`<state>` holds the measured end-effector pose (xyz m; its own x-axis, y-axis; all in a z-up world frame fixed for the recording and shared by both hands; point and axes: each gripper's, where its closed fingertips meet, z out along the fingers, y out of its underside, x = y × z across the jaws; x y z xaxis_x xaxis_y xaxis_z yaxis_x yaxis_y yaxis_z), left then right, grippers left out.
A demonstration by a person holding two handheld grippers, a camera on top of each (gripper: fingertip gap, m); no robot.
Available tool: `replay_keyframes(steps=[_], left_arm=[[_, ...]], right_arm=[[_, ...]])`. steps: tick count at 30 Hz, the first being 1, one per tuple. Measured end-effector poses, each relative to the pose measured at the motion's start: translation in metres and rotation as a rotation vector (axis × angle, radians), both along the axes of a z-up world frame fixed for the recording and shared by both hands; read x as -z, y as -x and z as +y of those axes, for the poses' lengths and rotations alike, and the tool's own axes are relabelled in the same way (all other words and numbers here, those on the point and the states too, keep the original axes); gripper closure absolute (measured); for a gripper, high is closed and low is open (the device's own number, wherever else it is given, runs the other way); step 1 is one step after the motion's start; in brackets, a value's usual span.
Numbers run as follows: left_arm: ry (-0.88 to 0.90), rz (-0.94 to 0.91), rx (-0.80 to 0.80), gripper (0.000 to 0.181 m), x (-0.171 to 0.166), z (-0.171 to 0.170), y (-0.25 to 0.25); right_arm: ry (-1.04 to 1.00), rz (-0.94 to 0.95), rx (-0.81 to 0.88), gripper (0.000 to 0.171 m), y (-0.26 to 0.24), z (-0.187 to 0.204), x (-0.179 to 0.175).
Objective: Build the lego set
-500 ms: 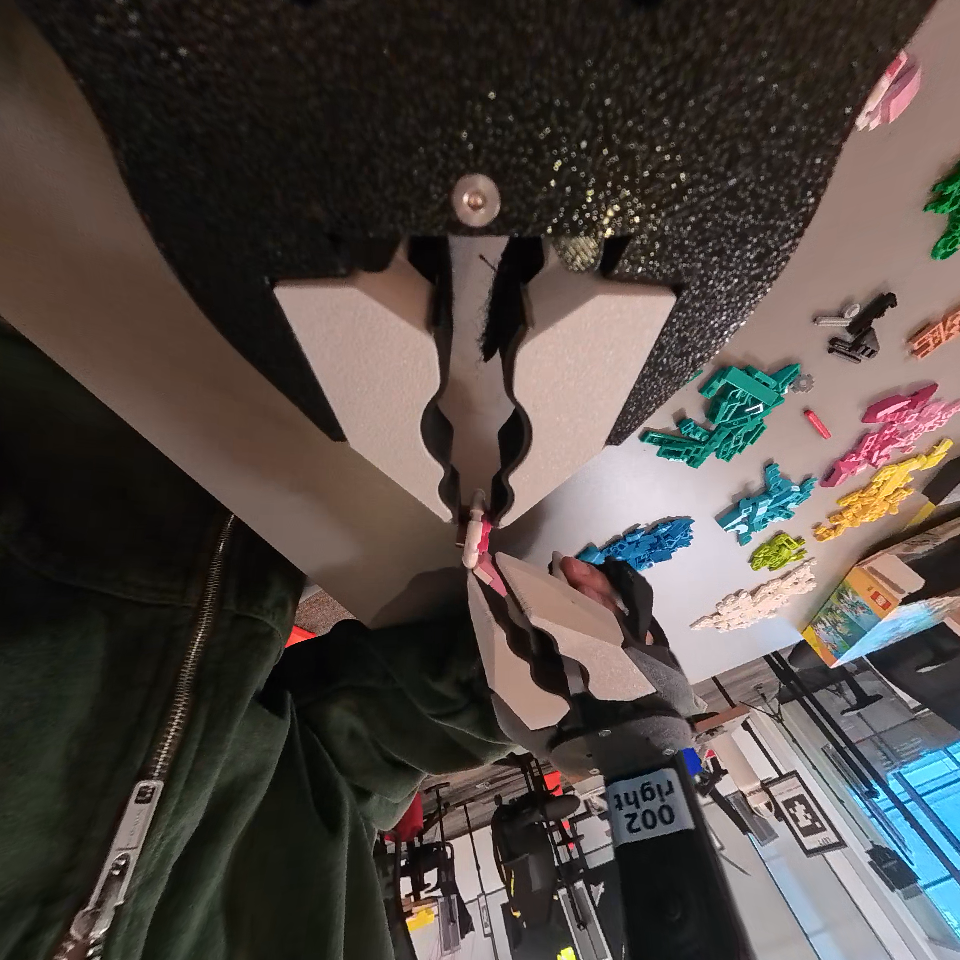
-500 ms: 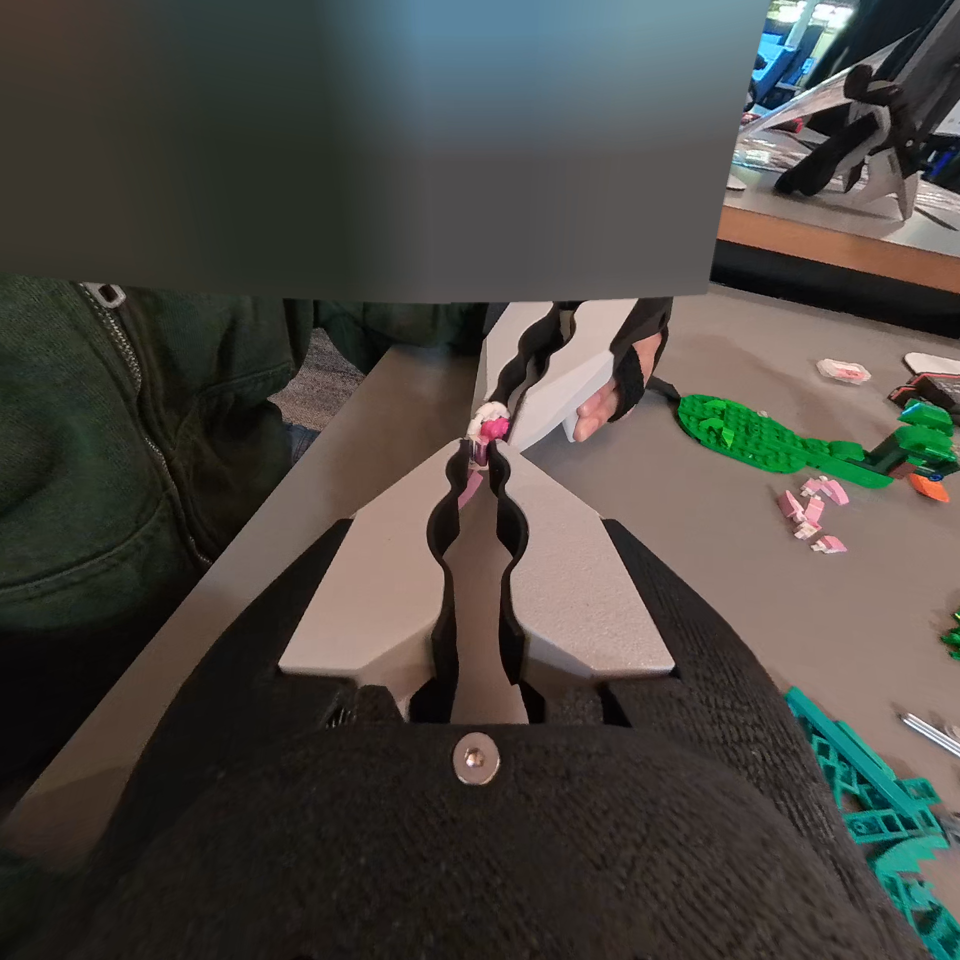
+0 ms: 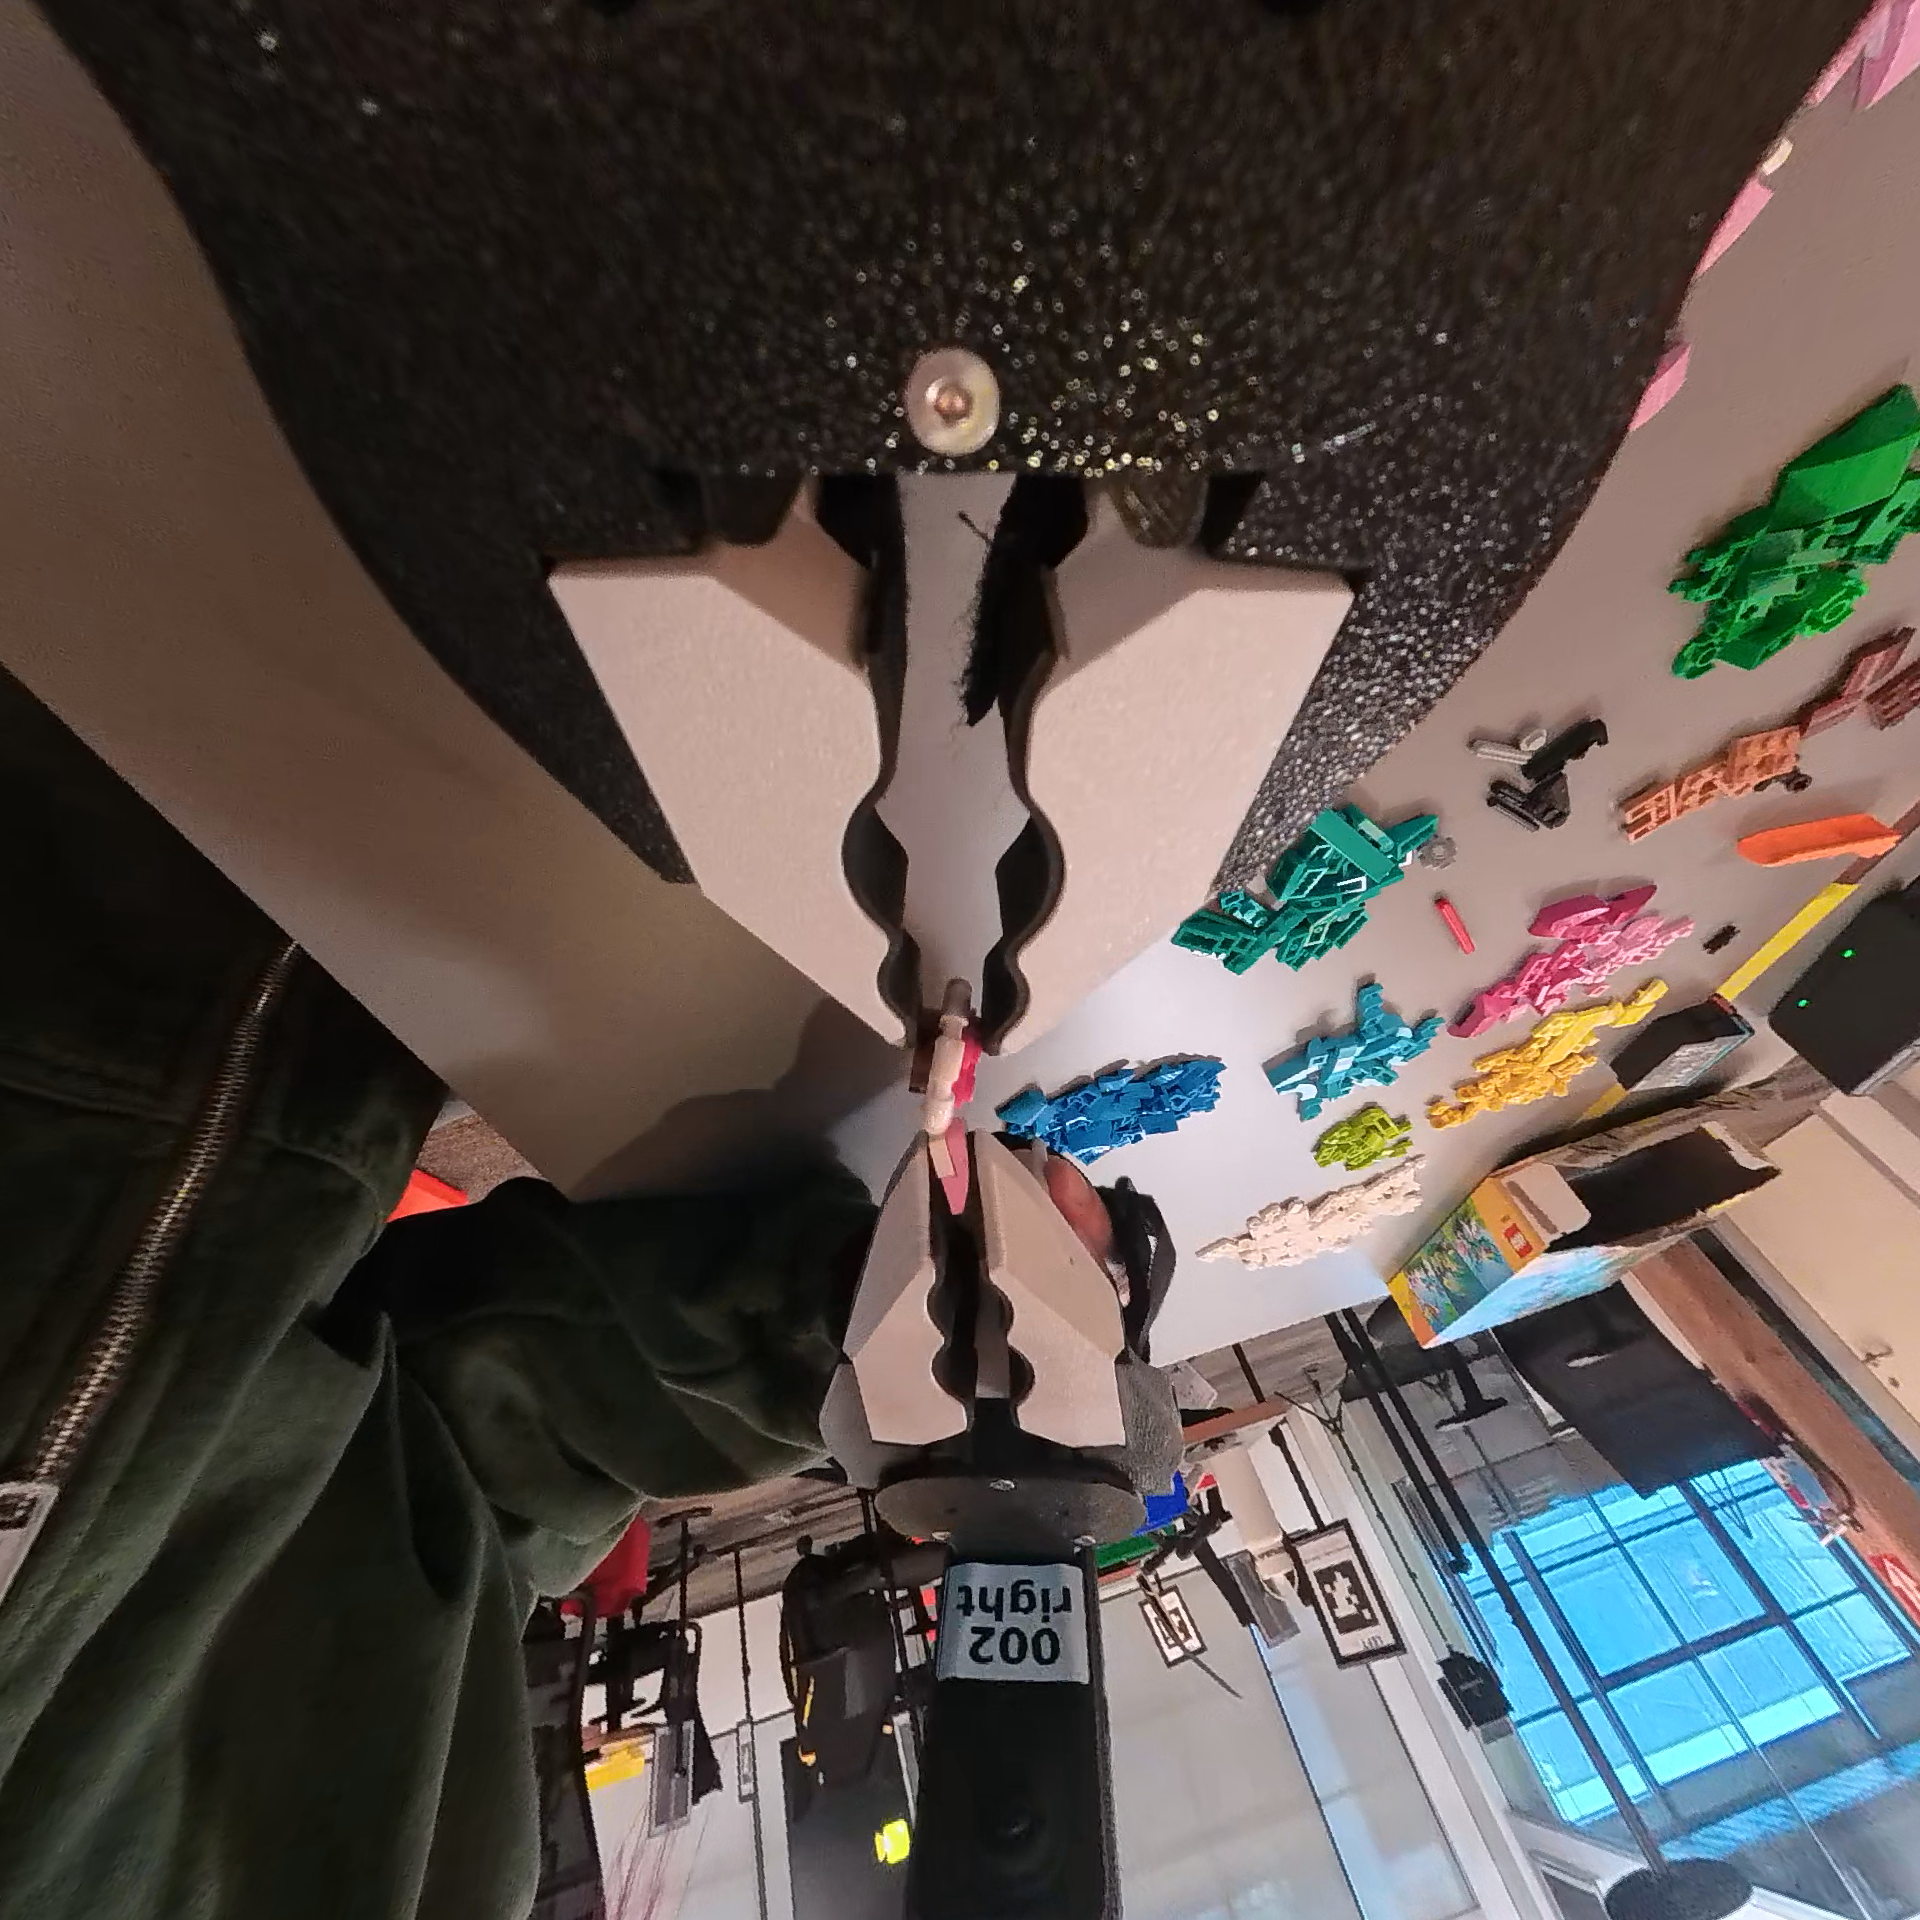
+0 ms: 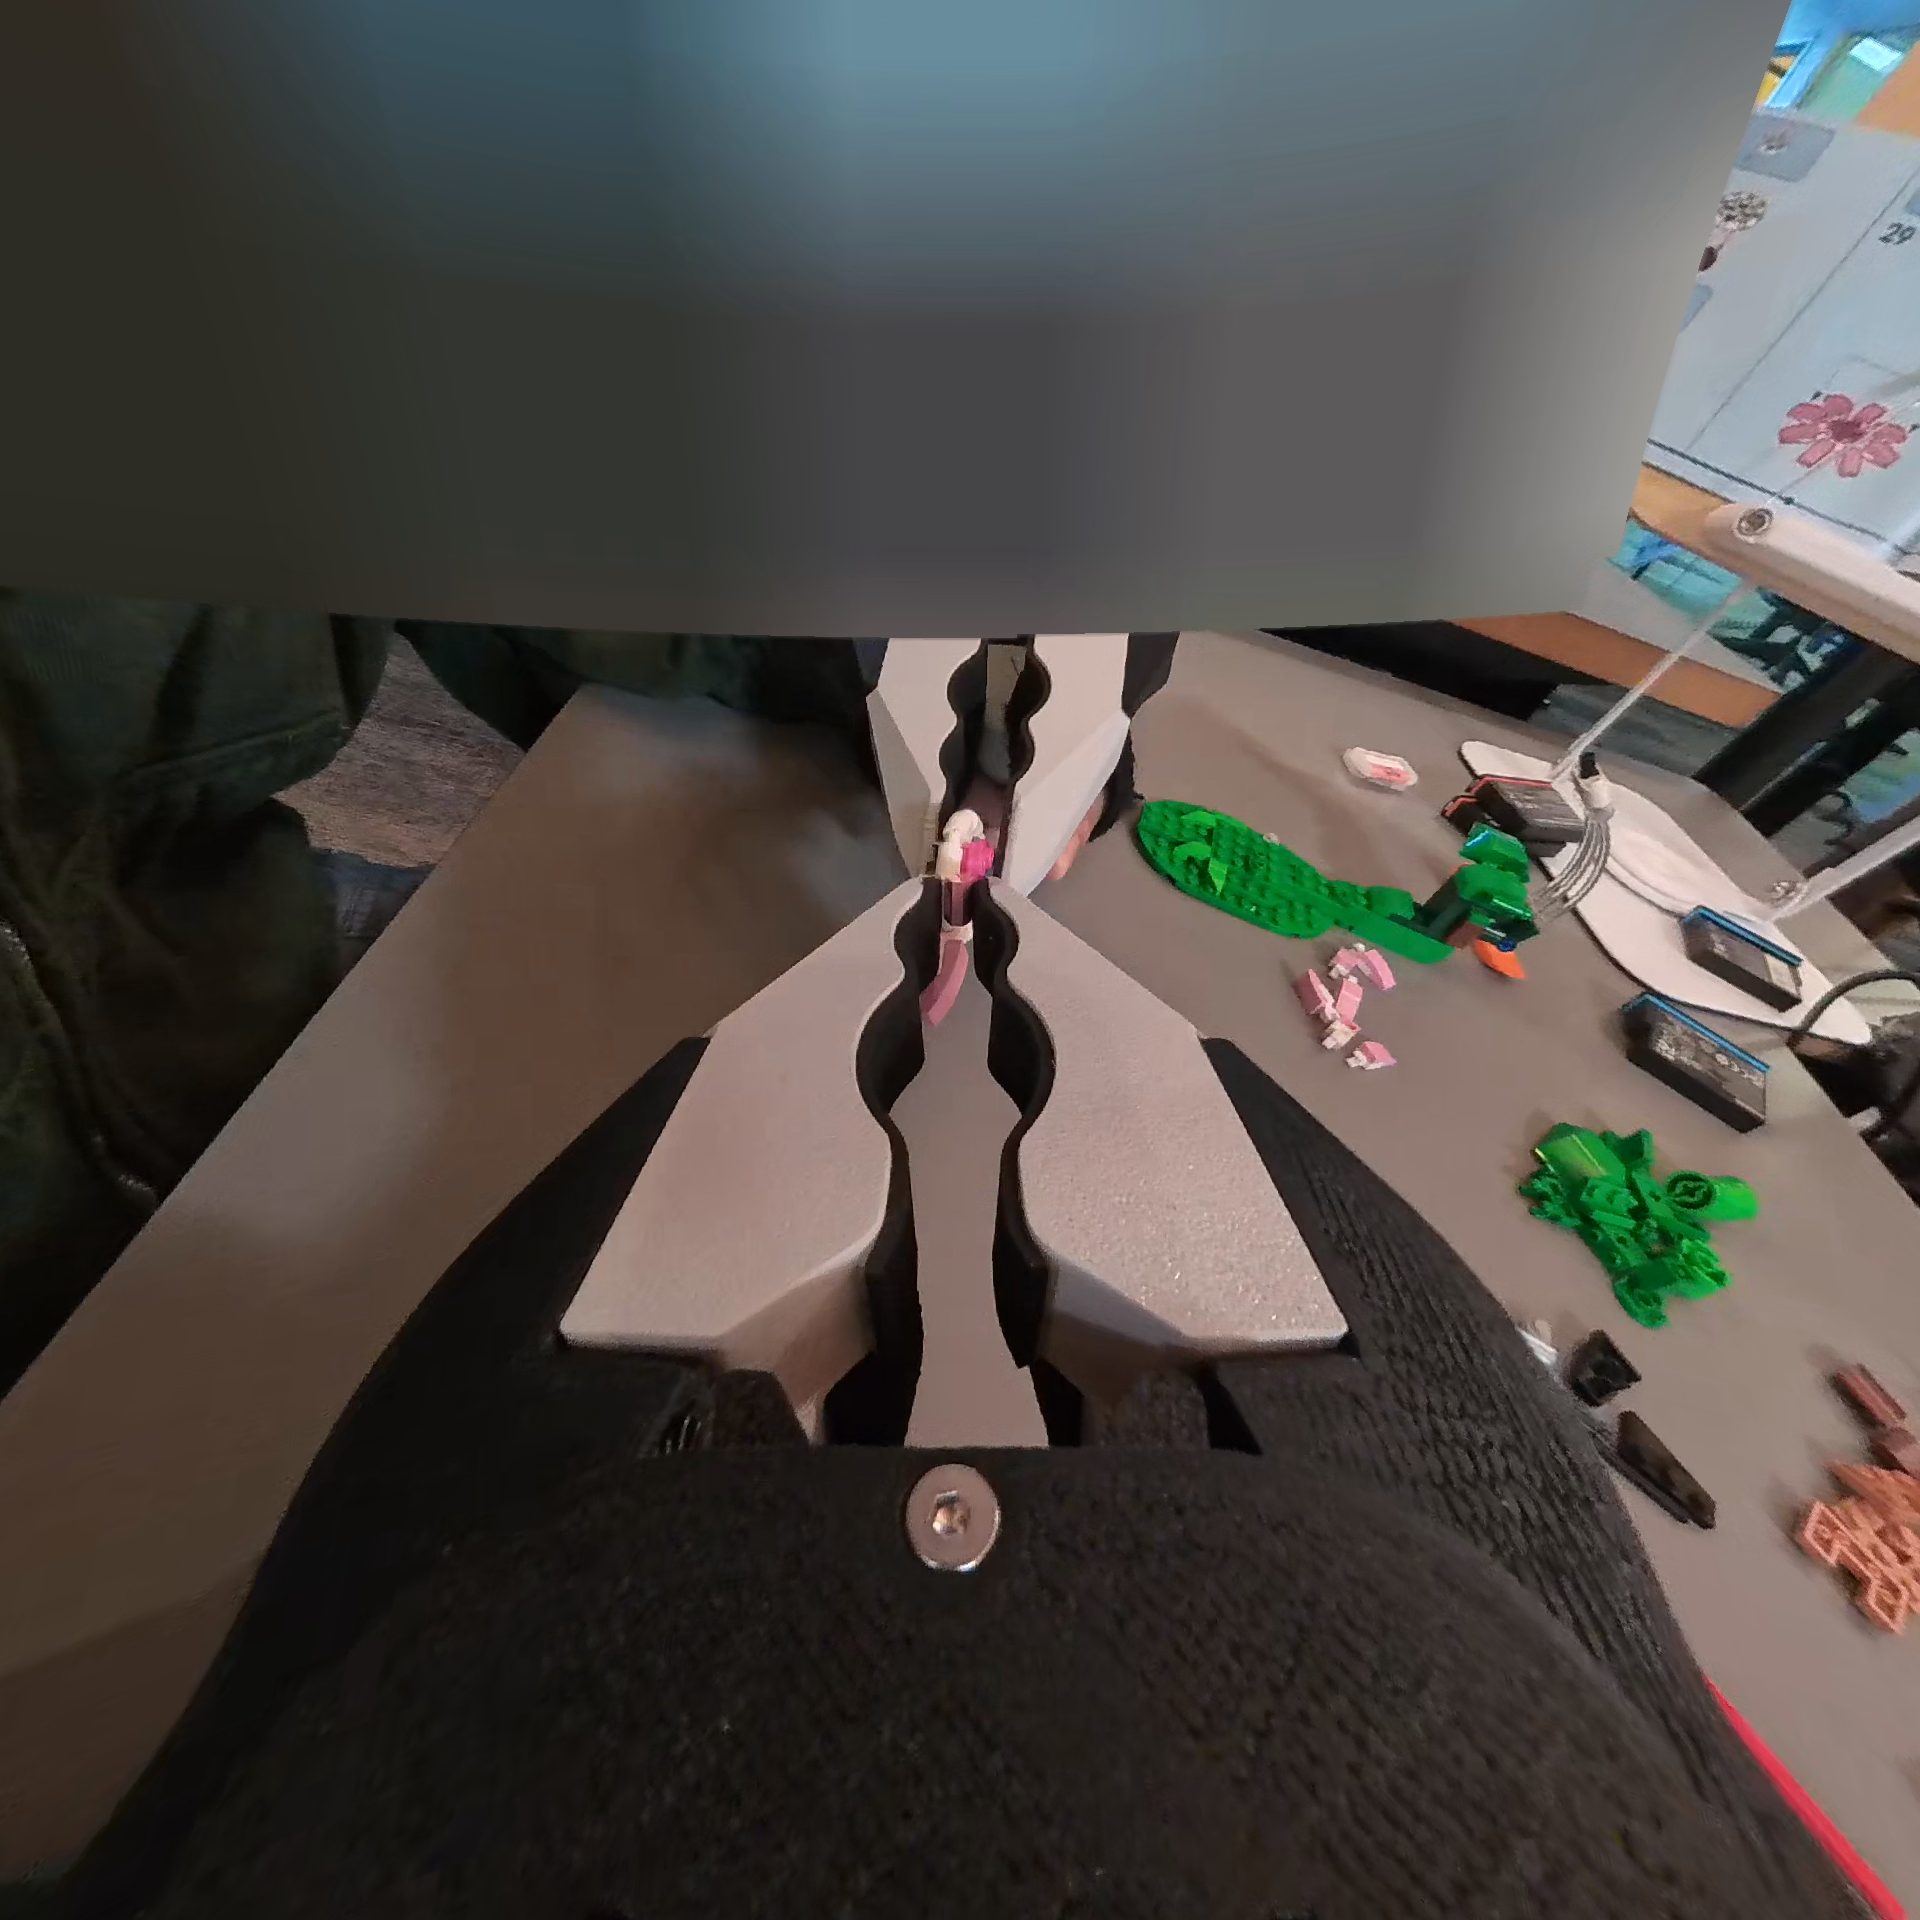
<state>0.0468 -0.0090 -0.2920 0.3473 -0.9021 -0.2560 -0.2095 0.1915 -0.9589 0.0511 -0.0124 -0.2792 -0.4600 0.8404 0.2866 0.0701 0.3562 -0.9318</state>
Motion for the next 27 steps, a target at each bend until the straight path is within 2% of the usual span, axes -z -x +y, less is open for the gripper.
replay_keyframes(steps=[12, 15, 16, 18, 19, 23, 27], left_arm=[[-0.028, 0.051, -0.034, 0.173, 0.005, 0.003, 0.001], [-0.065, 0.083, -0.086, 0.173, 0.004, 0.01, 0.005], [-0.101, 0.116, -0.103, 0.173, 0.005, 0.012, 0.006], [-0.167, 0.202, -0.145, 0.173, 0.011, 0.015, 0.007], [-0.192, 0.242, -0.161, 0.173, 0.015, 0.017, 0.007], [-0.309, 0.394, -0.238, 0.173, 0.026, 0.026, 0.01], [-0.576, 0.594, -0.403, 0.173, 0.022, 0.043, 0.022]], right_arm=[[-0.008, -0.017, 0.015, 0.167, 0.0, 0.005, 0.005], [-0.036, 0.008, 0.065, 0.166, 0.003, 0.011, 0.005], [-0.056, 0.016, 0.084, 0.163, 0.004, 0.014, 0.005], [-0.096, -0.009, 0.095, 0.139, 0.005, 0.015, 0.01], [-0.125, -0.026, 0.109, 0.135, 0.005, 0.017, 0.013], [-0.299, -0.027, 0.164, 0.138, 0.009, 0.024, 0.024], [-0.48, 0.027, 0.257, 0.141, 0.01, 0.038, 0.022]])
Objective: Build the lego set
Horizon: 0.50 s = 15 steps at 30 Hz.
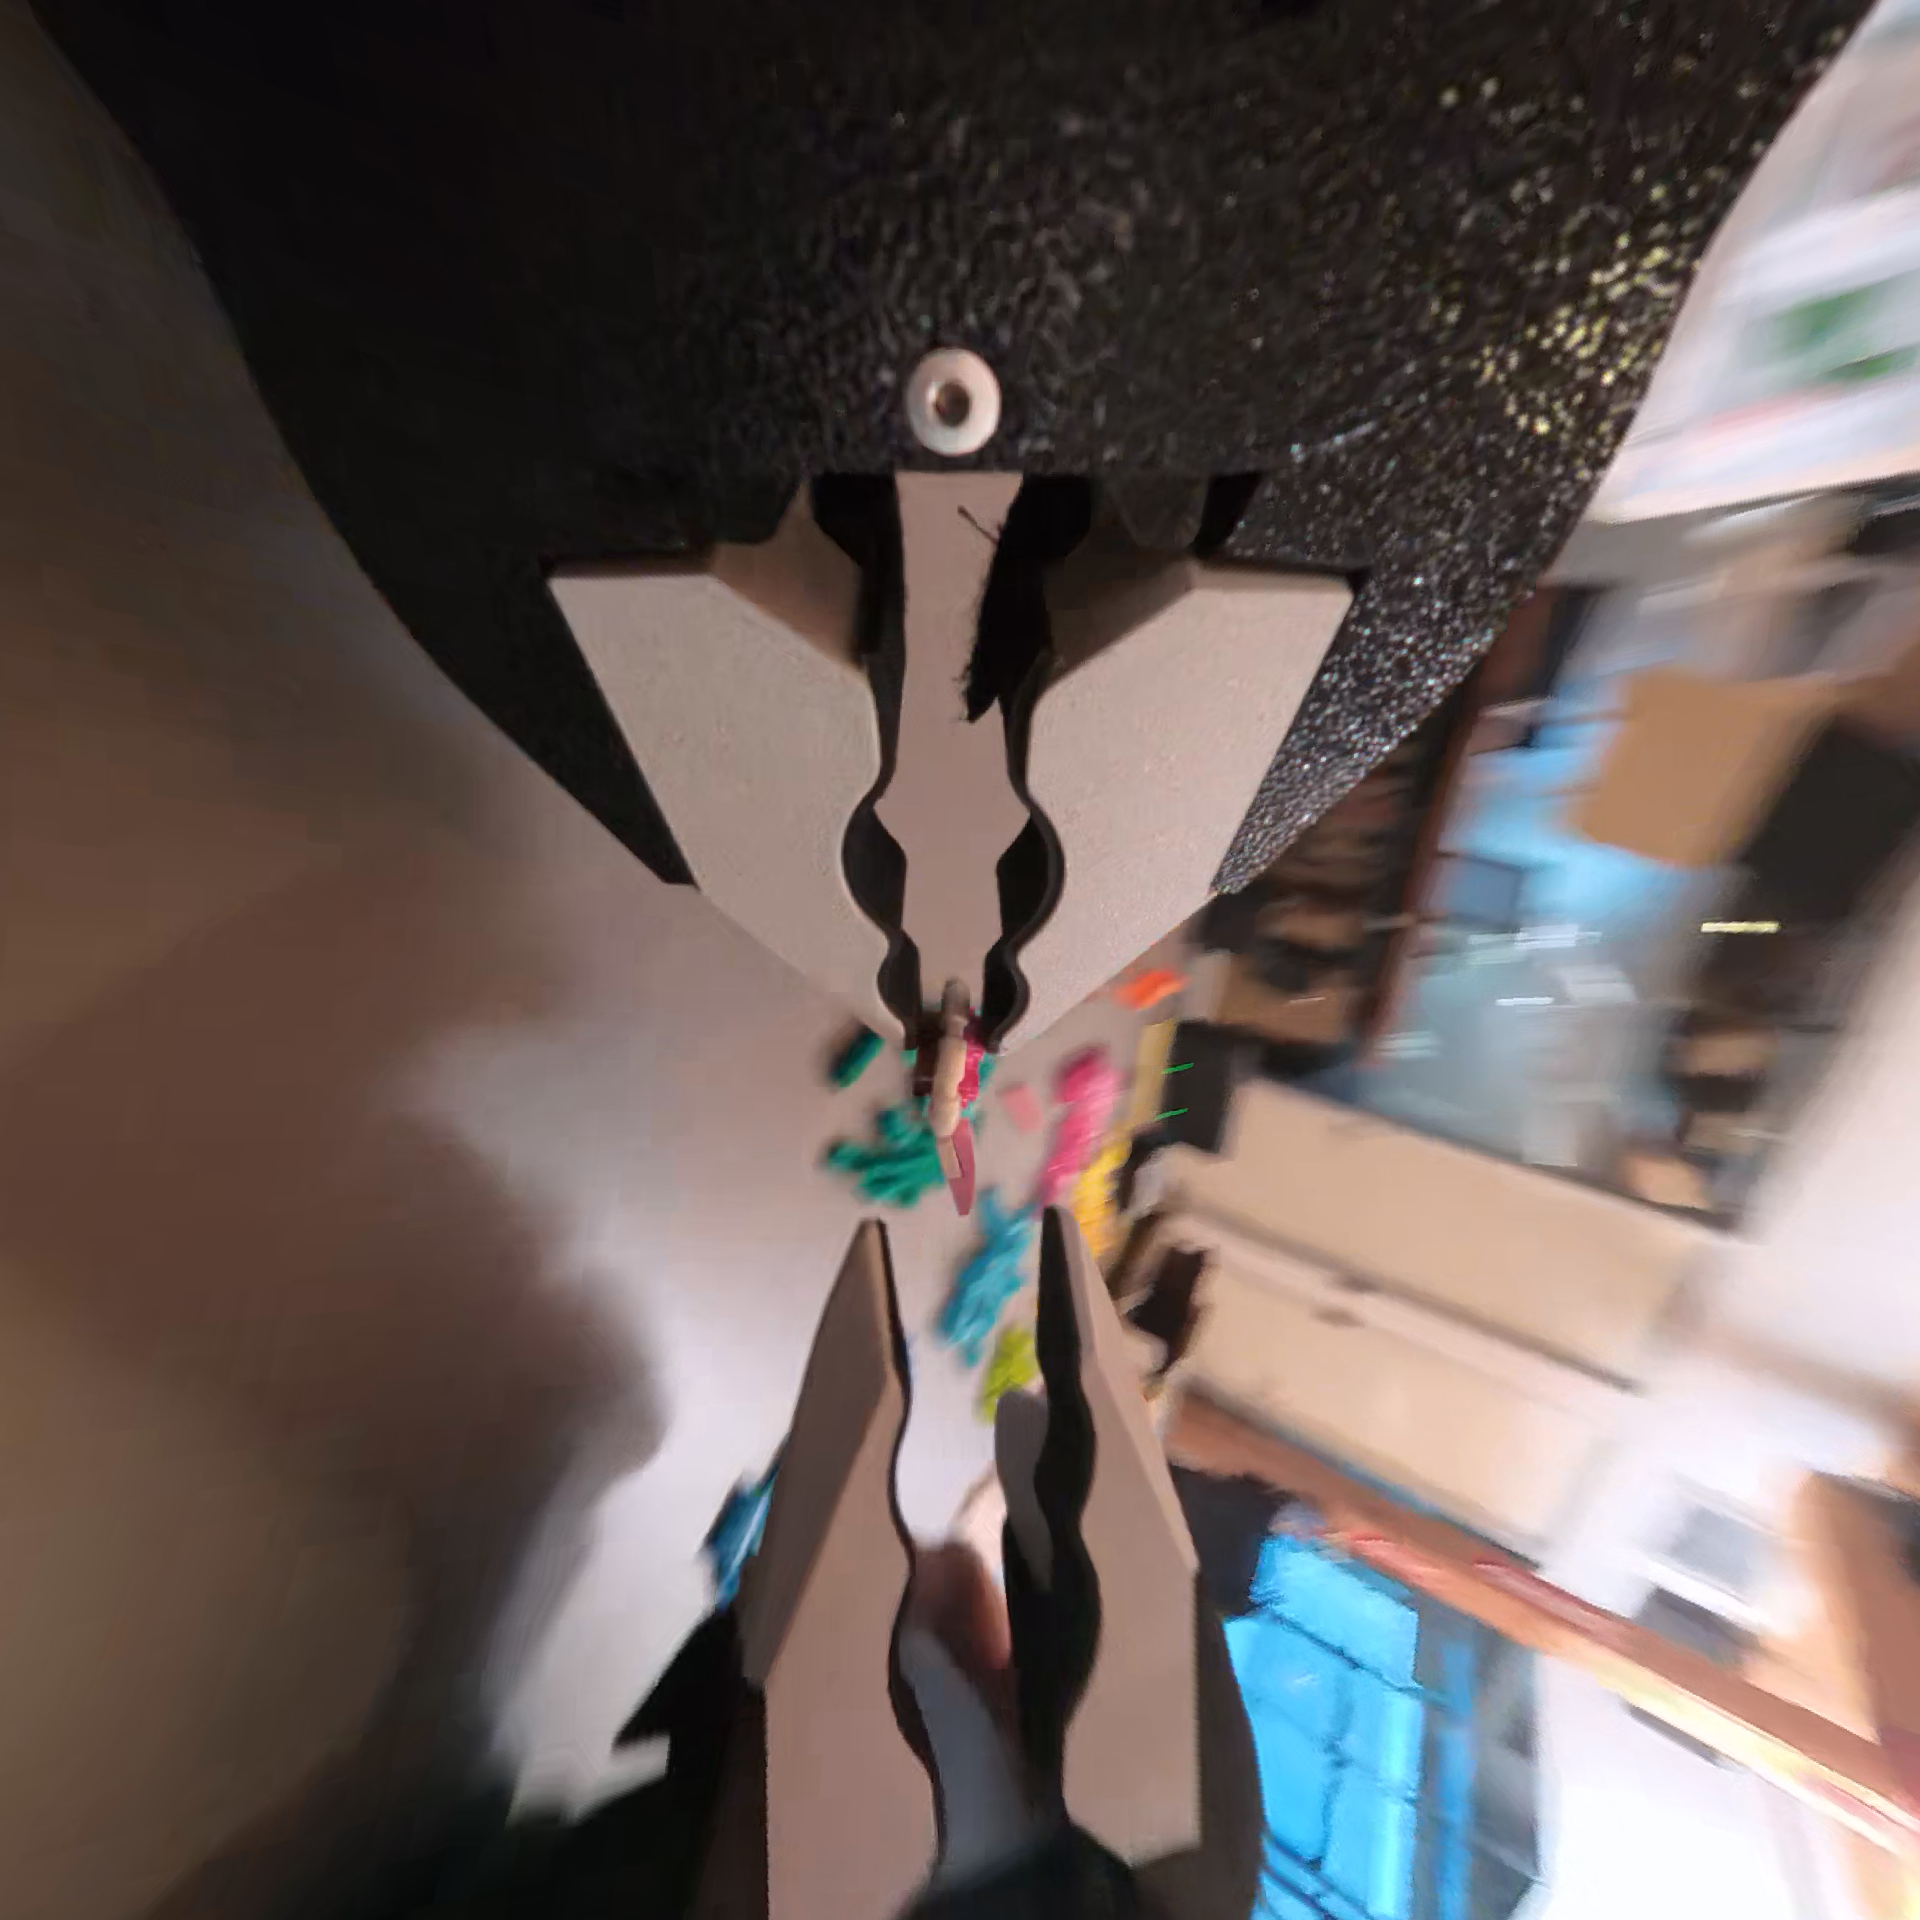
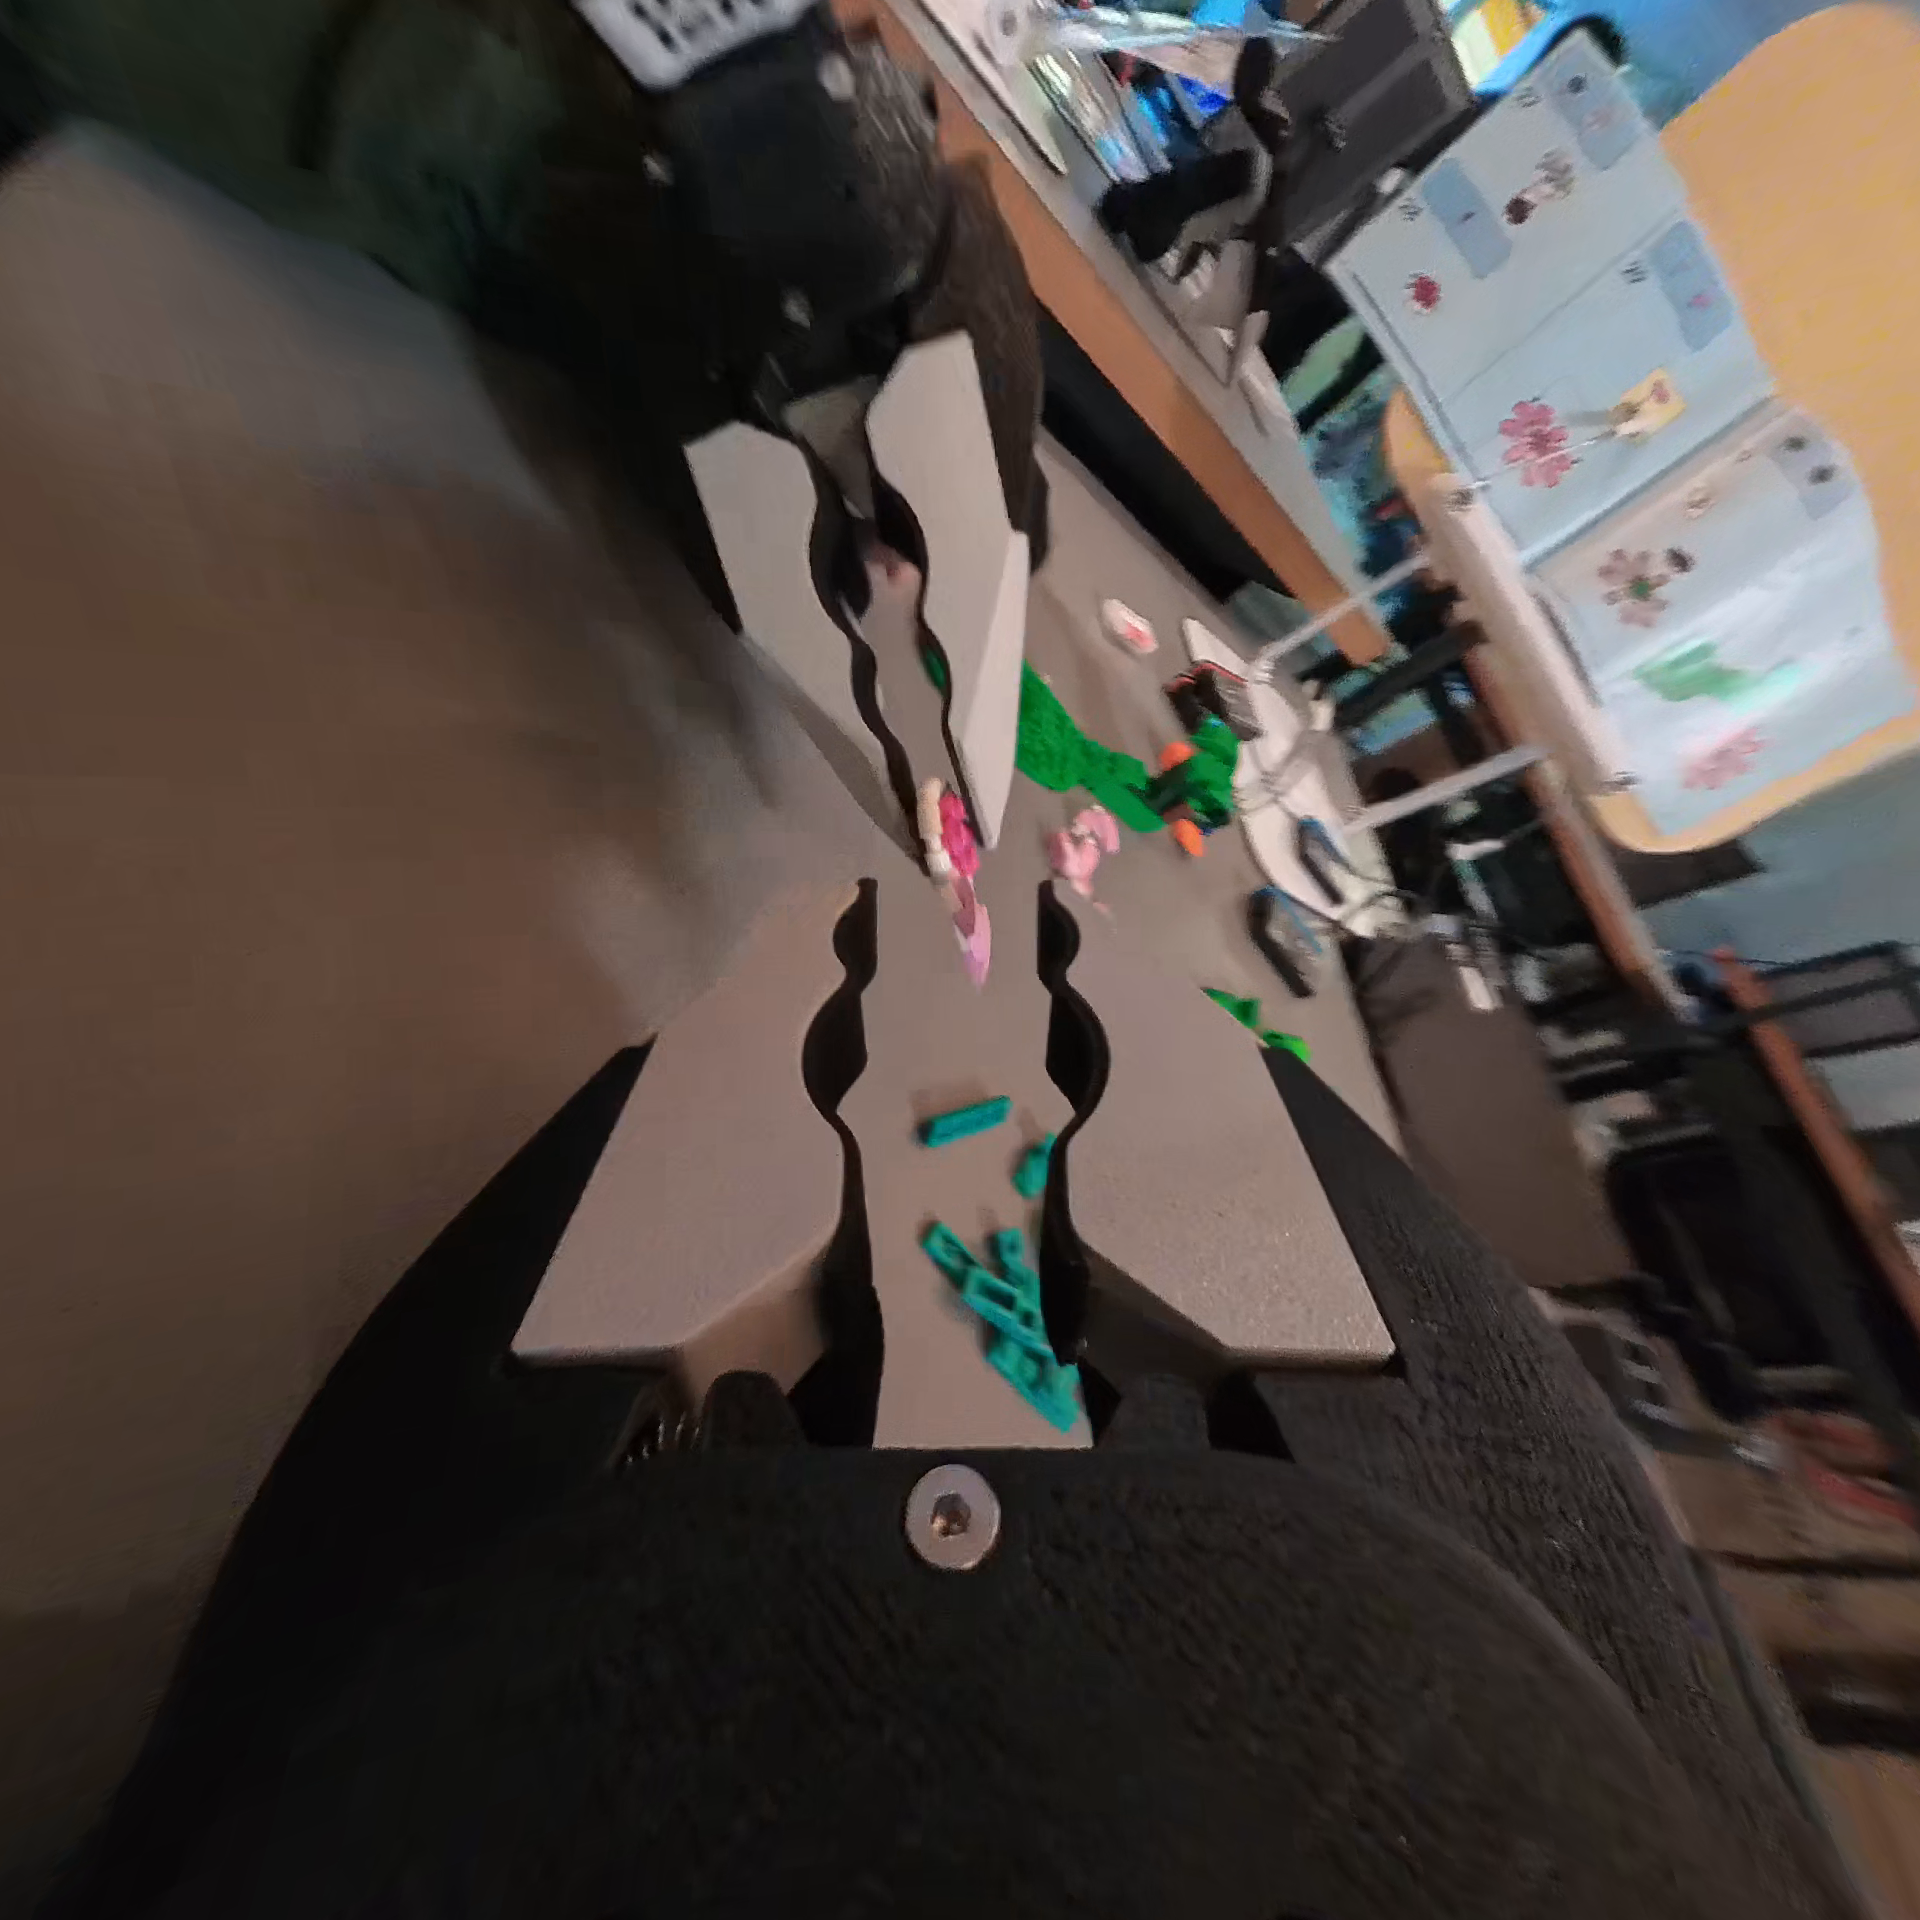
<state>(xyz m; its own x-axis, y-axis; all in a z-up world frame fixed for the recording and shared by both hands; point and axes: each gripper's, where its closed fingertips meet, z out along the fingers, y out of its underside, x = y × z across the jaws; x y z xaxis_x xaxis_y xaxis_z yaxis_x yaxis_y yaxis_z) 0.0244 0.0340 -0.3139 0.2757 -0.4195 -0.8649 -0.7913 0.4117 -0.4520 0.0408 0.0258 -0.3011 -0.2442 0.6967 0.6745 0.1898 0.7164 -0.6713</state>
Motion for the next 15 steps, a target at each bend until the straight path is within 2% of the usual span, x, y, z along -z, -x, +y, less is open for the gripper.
replay_keyframes(steps=[2, 6, 11, 15], left_arm=[[-0.081, 0.076, -0.041, 0.173, -0.002, 0.005, 0.003], [-0.108, 0.071, -0.065, 0.173, -0.008, 0.007, 0.003], [-0.119, 0.061, -0.069, 0.173, -0.011, 0.006, 0.002], [-0.122, 0.056, -0.081, 0.173, -0.011, 0.005, 0.005]], right_arm=[[-0.142, 0.03, 0.062, 0.141, 0.003, 0.01, 0.0], [-0.305, 0.053, 0.111, 0.144, 0.012, 0.011, 0.004], [-0.361, 0.079, 0.142, 0.163, 0.016, 0.013, 0.002], [-0.351, 0.082, 0.154, 0.164, 0.016, 0.015, 0.001]])
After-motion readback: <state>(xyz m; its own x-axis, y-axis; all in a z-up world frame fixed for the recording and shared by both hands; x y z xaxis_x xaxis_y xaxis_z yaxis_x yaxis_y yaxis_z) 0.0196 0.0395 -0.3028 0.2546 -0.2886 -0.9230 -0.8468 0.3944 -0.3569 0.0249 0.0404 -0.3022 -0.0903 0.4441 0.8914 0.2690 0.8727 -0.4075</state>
